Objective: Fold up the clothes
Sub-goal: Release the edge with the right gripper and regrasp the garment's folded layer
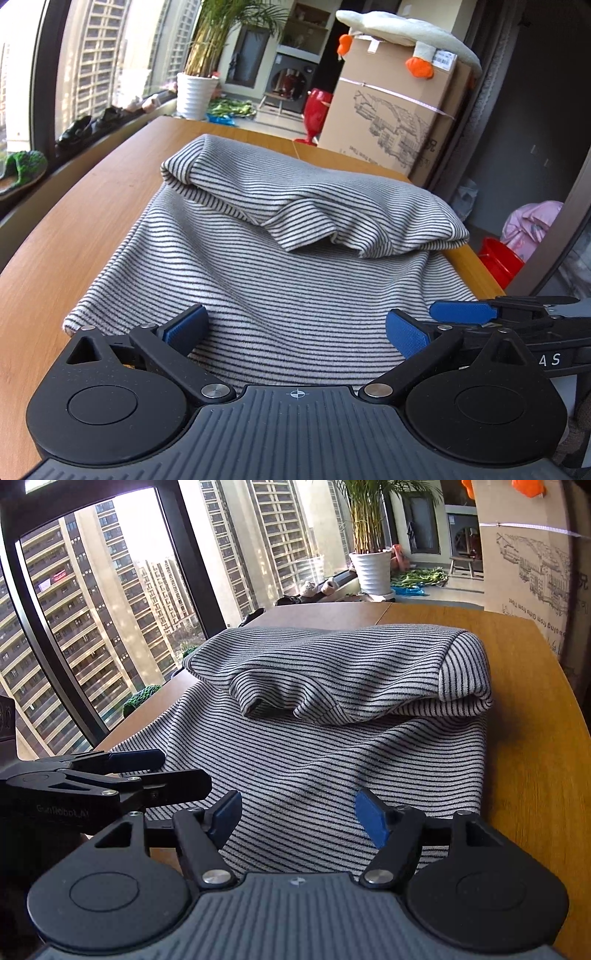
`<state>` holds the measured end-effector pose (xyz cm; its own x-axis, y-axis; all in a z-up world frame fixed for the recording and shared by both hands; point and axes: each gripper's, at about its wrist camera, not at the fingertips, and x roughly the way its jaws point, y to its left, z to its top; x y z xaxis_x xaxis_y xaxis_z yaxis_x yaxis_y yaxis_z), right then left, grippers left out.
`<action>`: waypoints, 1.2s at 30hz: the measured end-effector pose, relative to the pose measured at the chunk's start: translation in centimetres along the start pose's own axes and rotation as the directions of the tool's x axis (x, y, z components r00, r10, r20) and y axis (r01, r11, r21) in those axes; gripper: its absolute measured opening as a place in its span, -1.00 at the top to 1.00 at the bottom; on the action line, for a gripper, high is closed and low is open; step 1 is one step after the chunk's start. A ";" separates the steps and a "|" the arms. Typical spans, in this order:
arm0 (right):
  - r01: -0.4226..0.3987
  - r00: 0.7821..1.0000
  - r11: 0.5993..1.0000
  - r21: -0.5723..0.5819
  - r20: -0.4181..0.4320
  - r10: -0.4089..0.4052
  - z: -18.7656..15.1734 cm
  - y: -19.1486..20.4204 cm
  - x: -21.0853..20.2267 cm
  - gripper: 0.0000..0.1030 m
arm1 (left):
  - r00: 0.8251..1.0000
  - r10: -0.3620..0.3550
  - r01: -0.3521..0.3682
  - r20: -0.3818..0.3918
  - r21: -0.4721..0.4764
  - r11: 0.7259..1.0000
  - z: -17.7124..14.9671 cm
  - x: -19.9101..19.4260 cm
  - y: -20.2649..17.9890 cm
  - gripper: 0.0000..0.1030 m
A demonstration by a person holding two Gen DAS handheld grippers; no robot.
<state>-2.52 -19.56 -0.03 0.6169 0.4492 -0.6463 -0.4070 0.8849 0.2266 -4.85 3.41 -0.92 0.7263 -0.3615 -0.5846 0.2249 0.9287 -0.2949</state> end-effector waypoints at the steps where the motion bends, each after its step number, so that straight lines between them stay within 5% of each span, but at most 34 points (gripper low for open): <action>1: -0.002 1.000 1.000 -0.009 0.004 0.002 0.1 0.0 0.1 -0.41 | 1.000 -0.007 0.007 0.001 -0.004 1.000 0.0 0.0 0.1 -1.00; 16: -0.097 0.992 0.995 0.024 0.077 0.095 -1.5 -1.1 -0.8 -0.56 | 0.999 0.033 -0.033 -0.001 0.019 0.999 0.3 0.5 -0.3 -1.00; 33: -0.083 0.994 0.997 0.001 0.073 0.082 -1.4 -0.7 -0.4 -0.63 | 0.999 0.032 -0.033 0.016 0.011 0.999 -0.1 0.1 0.0 -1.00; 36: -0.042 0.997 0.999 -0.033 0.066 0.044 -1.1 -0.3 -0.6 -0.36 | 1.000 0.019 -0.019 0.022 -0.005 1.000 -0.1 0.0 0.4 -1.00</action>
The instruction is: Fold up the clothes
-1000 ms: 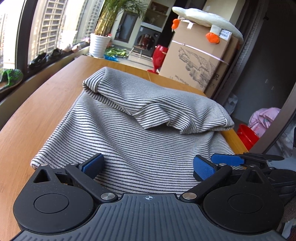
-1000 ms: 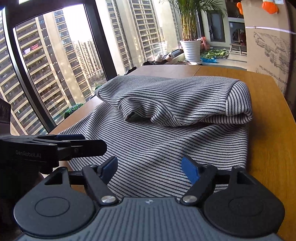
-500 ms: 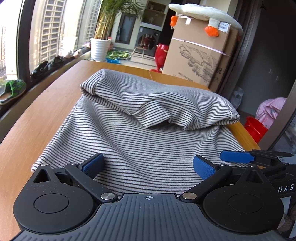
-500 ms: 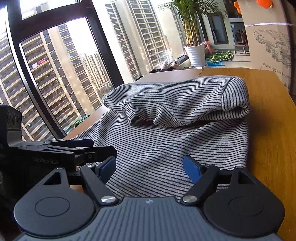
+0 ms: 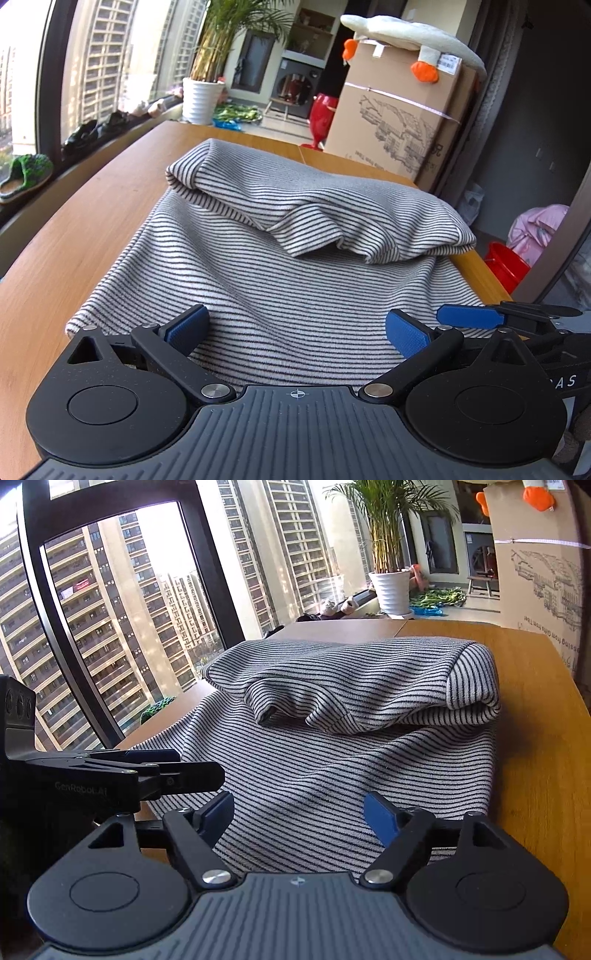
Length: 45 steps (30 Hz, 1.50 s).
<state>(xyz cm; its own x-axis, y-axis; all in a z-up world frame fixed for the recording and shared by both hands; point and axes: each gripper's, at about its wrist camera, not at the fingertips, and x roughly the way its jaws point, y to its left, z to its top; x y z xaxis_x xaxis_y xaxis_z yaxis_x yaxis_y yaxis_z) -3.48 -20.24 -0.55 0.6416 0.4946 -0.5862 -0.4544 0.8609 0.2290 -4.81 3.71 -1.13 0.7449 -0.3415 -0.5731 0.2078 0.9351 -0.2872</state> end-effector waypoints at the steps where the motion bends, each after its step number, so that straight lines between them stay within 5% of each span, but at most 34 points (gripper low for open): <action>1: 0.022 1.000 0.999 -0.024 0.002 -0.022 0.2 0.2 -0.2 -0.07 | 1.000 -0.006 0.006 0.003 -0.008 1.000 0.0 0.0 0.1 -1.00; 3: 0.054 0.998 0.997 -0.061 0.033 -0.052 0.7 0.6 -0.7 0.16 | 1.000 -0.017 0.017 0.007 -0.023 1.000 0.1 0.0 0.4 -1.00; 8: 0.132 0.987 0.980 -0.150 0.110 -0.116 2.6 1.3 -1.3 0.19 | 1.000 -0.022 0.022 0.015 -0.048 0.999 0.1 0.0 0.6 -1.00; 12: 0.248 0.969 0.901 -0.356 0.107 -0.224 3.2 2.1 1.0 0.19 | 0.999 -0.038 0.039 0.018 -0.059 0.998 0.0 -0.2 0.9 -1.00; 15: 0.258 0.965 0.858 -0.443 0.071 -0.254 3.8 2.5 3.7 0.08 | 0.999 -0.038 0.039 0.012 -0.066 0.997 0.0 -0.9 1.1 -1.00; 17: 0.245 0.967 0.844 -0.477 0.053 -0.251 4.0 2.7 5.1 -0.27 | 0.999 -0.034 0.036 0.028 -0.078 0.996 0.3 -1.6 1.4 -1.00; 21: 0.237 0.964 0.802 -0.548 0.030 -0.265 3.7 3.3 7.6 -0.29 | 0.997 -0.024 0.030 0.075 -0.079 0.996 1.2 -3.0 1.7 -1.00; 23: 0.218 0.968 0.787 -0.576 0.025 -0.250 3.7 4.0 8.1 0.24 | 0.996 -0.029 0.035 0.090 -0.063 0.997 1.5 -3.4 1.5 -1.00; 25: 0.238 0.963 0.771 -0.591 0.041 -0.266 3.9 4.5 8.3 0.49 | 0.995 -0.045 0.050 0.094 -0.052 0.997 1.8 -3.5 1.2 -1.00; 32: 0.247 0.964 0.751 -0.612 0.075 -0.257 7.9 3.9 7.7 0.70 | 0.996 -0.052 0.051 0.075 0.009 0.999 2.6 -2.5 1.0 -1.00; 34: 0.361 0.932 0.728 -0.583 0.210 -0.294 10.5 3.1 6.9 0.70 | 0.996 -0.061 0.060 0.063 0.015 0.998 3.4 -1.9 0.8 -1.00; 37: 0.559 0.817 0.759 -0.333 0.379 -0.435 15.2 0.0 5.6 0.68 | 0.996 -0.067 0.065 0.051 0.032 0.997 5.0 -0.5 0.0 -1.00; 39: 0.550 0.803 0.812 -0.195 0.388 -0.451 16.2 -1.6 4.3 0.60 | 0.998 -0.061 0.059 0.032 0.046 0.997 5.9 0.9 -0.5 -1.00; 41: 0.458 0.855 0.876 -0.151 0.342 -0.388 15.4 -2.6 3.5 0.27 | 0.999 -0.053 0.053 0.005 0.054 0.997 6.7 2.7 -0.8 -1.00; 43: 0.359 0.916 0.918 -0.167 0.251 -0.313 13.2 -3.1 3.7 0.18 | 0.999 -0.032 0.034 -0.032 0.057 0.998 7.3 4.7 -0.9 -1.00; 45: 0.300 0.949 0.936 -0.183 0.161 -0.272 10.7 -3.3 4.2 0.15 | 0.997 0.015 -0.010 -0.075 0.064 0.998 7.8 6.6 -0.9 -1.00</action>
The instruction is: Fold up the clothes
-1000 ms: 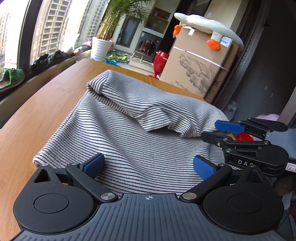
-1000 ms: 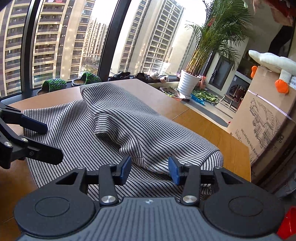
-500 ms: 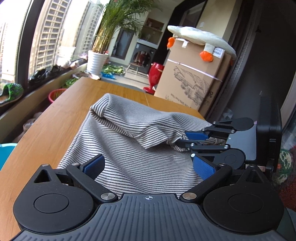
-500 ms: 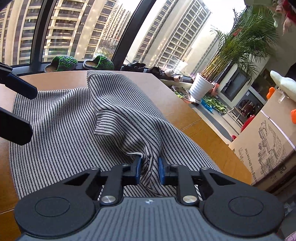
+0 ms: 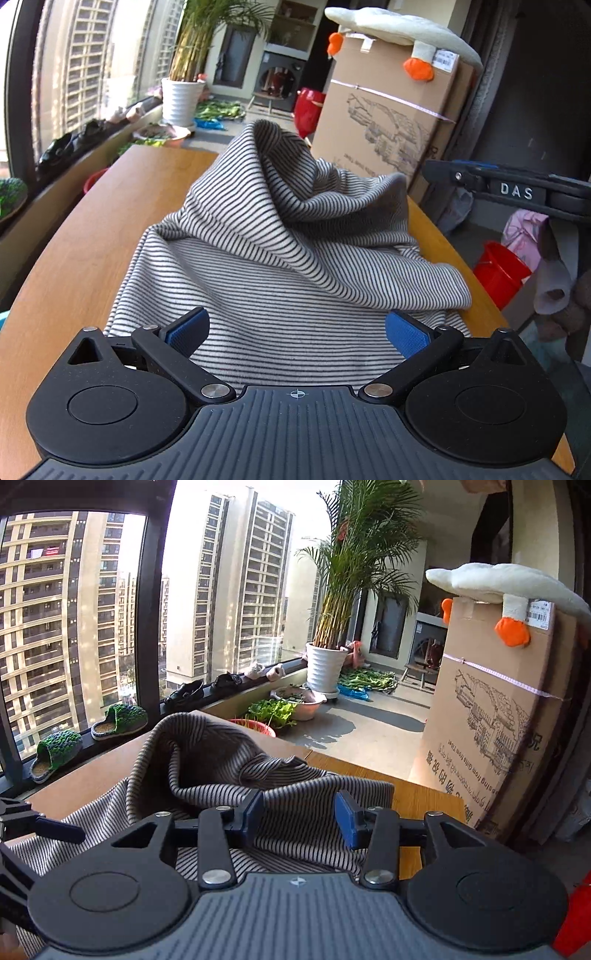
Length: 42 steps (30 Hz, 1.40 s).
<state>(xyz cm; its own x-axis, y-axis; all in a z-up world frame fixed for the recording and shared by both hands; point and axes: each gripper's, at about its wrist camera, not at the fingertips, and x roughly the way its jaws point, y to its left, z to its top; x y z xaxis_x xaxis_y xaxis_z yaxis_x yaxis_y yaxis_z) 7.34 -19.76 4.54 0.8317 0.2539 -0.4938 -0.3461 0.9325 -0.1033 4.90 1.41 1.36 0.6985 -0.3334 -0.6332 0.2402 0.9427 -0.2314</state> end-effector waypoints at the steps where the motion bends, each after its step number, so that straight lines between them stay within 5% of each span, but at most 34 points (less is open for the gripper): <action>1: -0.026 0.999 1.000 -0.009 -0.041 0.026 -1.3 0.3 0.2 0.08 | 0.999 0.025 -0.024 -0.023 0.004 1.000 0.1 0.8 0.0 -1.00; 3: -0.058 0.995 0.998 -0.034 -0.089 0.055 -3.3 0.7 0.6 -0.03 | 0.996 0.060 -0.059 -0.073 0.015 0.998 0.0 2.1 0.1 -1.00; 9: -0.137 0.974 0.991 0.007 -0.178 0.136 -6.8 1.2 2.0 -0.10 | 0.993 0.116 -0.110 -0.034 0.138 0.984 -1.8 2.3 -0.9 -1.00; 18: -0.179 0.967 0.981 0.074 -0.170 0.189 -7.8 1.2 -0.9 -0.15 | 0.995 0.088 -0.079 -0.046 0.175 0.981 -3.8 -0.3 -1.7 -1.00; 25: -0.073 0.983 0.993 -0.089 -0.172 0.057 -9.3 2.7 -6.0 -0.16 | 0.996 -0.006 0.025 -0.089 0.211 0.977 -7.6 -5.0 -3.2 -1.00; 28: 0.059 0.987 0.962 -0.266 -0.129 -0.096 -9.4 3.8 -6.6 -0.34 | 0.996 -0.039 0.051 -0.083 0.153 0.987 -7.2 -5.6 -2.8 -1.00; 30: 0.075 0.982 0.945 -0.319 -0.141 -0.126 -9.8 4.0 -5.9 -0.33 | 0.997 -0.071 0.073 -0.023 0.117 0.990 -6.1 -6.6 -2.4 -0.99; 34: 0.084 0.985 0.950 -0.301 -0.120 -0.125 -8.5 3.2 -4.7 -0.09 | 0.988 -0.071 0.042 0.140 0.204 0.978 -4.4 -9.2 -3.3 -0.88; 36: 0.102 0.986 0.943 -0.316 -0.093 -0.138 -7.5 2.7 -3.9 -0.04 | 0.979 -0.065 0.008 0.195 0.278 0.961 -4.0 -10.1 -4.2 -0.63; 37: 0.089 0.987 0.949 -0.304 -0.101 -0.125 -6.9 2.4 -3.5 0.38 | 0.976 -0.062 -0.005 0.207 0.307 0.952 -3.9 -10.2 -4.5 -0.57; 38: 0.056 0.989 0.964 -0.260 -0.120 -0.090 -6.1 2.0 -3.2 0.67 | 0.975 -0.059 -0.017 0.216 0.332 0.943 -3.9 -10.2 -4.8 -0.52; 40: -0.039 0.992 0.997 -0.065 -0.118 0.031 -3.7 0.4 -3.9 0.73 | 0.970 -0.050 -0.045 0.240 0.376 0.925 -3.8 -10.1 -5.4 -0.51; 42: -0.154 0.986 0.981 0.121 -0.043 0.160 -1.5 -1.0 -5.6 0.75 | 0.961 -0.037 -0.080 0.274 0.402 0.912 -3.5 -9.8 -6.0 -0.51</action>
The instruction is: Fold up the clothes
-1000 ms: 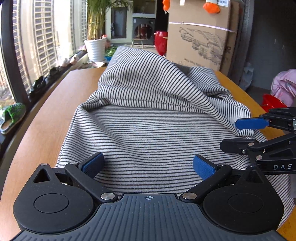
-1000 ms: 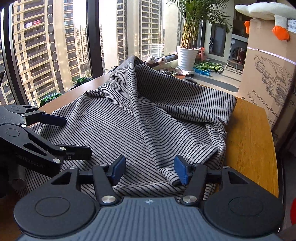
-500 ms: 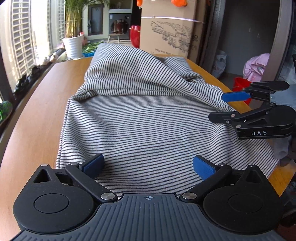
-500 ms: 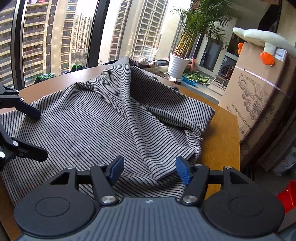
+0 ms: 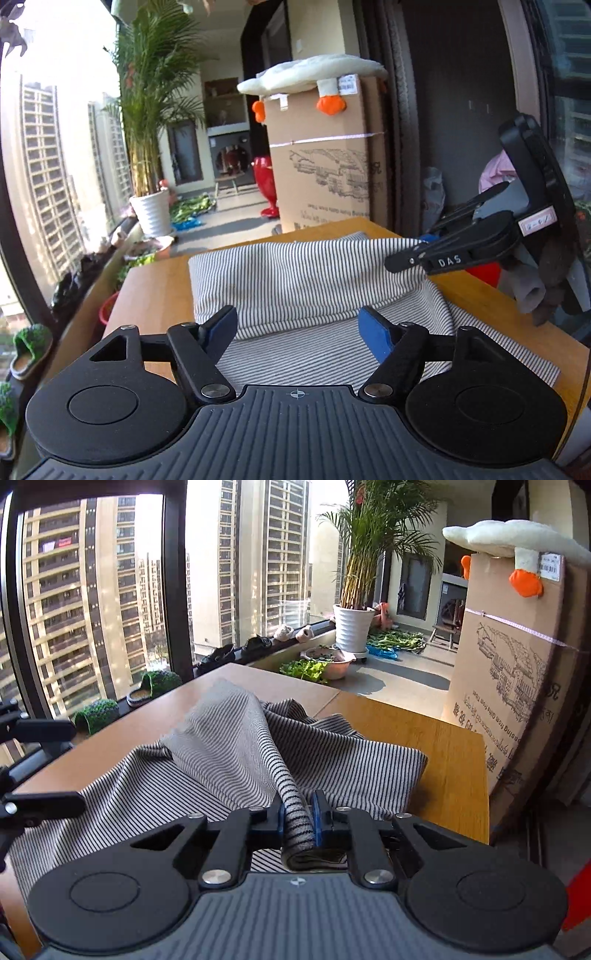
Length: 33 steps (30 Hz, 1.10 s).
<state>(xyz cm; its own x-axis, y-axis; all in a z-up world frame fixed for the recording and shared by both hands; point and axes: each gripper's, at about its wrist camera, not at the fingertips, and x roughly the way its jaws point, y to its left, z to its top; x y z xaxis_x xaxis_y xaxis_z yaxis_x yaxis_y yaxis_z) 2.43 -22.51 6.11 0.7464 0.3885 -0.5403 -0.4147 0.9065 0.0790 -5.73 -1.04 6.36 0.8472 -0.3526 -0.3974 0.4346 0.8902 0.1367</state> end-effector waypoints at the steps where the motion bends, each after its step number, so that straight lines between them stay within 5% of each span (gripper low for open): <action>1: -0.099 0.994 0.990 0.099 0.048 0.094 1.1 -0.6 -1.1 0.75 | 1.000 0.009 -0.009 0.017 0.014 1.000 0.3 0.2 -0.4 -0.51; 4: -0.314 0.947 0.910 0.269 0.151 0.282 3.0 -1.1 -3.0 0.77 | 0.995 0.014 -0.023 0.100 0.094 0.995 1.7 0.9 -2.7 -0.53; 8: -0.454 0.891 0.825 0.335 0.189 0.413 4.7 -0.3 -3.7 0.78 | 0.974 0.039 -0.095 0.224 0.245 0.965 3.3 2.6 -6.5 -0.56; 10: -0.470 0.882 0.815 0.337 0.193 0.429 5.0 -0.1 -3.8 0.78 | 0.966 0.066 -0.135 0.249 0.269 0.954 3.9 3.7 -6.7 -0.21; 12: -0.415 0.908 0.861 0.296 0.199 0.369 5.2 0.1 -4.2 0.77 | 0.968 0.090 -0.149 0.234 0.250 0.957 4.3 4.7 -5.5 0.23; 16: -0.283 0.944 0.932 0.225 0.237 0.229 3.8 -0.5 -5.0 0.72 | 0.980 0.111 -0.132 0.166 0.122 0.984 3.4 6.0 -1.5 0.22; 19: -0.106 0.971 0.988 0.111 0.227 0.079 0.7 -0.1 -3.3 0.24 | 0.992 0.054 -0.052 0.118 -0.020 0.998 0.6 6.6 1.3 0.12; 21: -0.027 0.981 0.996 0.088 0.195 0.009 -2.3 0.1 -1.0 0.23 | 0.994 0.032 -0.021 0.103 -0.101 0.995 -1.3 7.1 2.5 -0.07; 25: -0.013 0.988 0.986 0.168 0.155 -0.013 -7.0 0.8 2.8 0.23 | 0.994 0.024 -0.001 0.107 -0.214 0.977 -2.3 6.9 4.4 -0.33; 27: -0.012 0.986 0.986 0.166 0.167 -0.016 -7.3 1.4 2.9 0.22 | 0.997 0.034 -0.015 0.076 -0.234 0.972 -2.8 7.3 5.2 -0.80; 29: 0.006 0.971 0.984 0.179 0.236 -0.049 -7.6 1.9 2.1 -0.26 | 0.999 0.048 -0.043 0.011 -0.275 0.960 -3.3 8.2 6.3 -0.82; 33: 0.032 0.963 0.973 0.227 0.253 -0.090 -8.0 2.1 1.3 -0.31 | 0.988 0.054 -0.103 -0.143 -0.358 0.928 -4.4 9.5 8.3 -0.81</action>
<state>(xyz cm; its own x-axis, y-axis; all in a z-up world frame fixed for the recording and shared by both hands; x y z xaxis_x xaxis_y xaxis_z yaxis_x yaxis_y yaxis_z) -1.63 -21.45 -1.15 0.8880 0.3343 -0.3158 -0.2622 0.9322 0.2495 4.59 4.31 -0.28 0.8171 -0.2590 -0.5151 0.2072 0.9656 -0.1569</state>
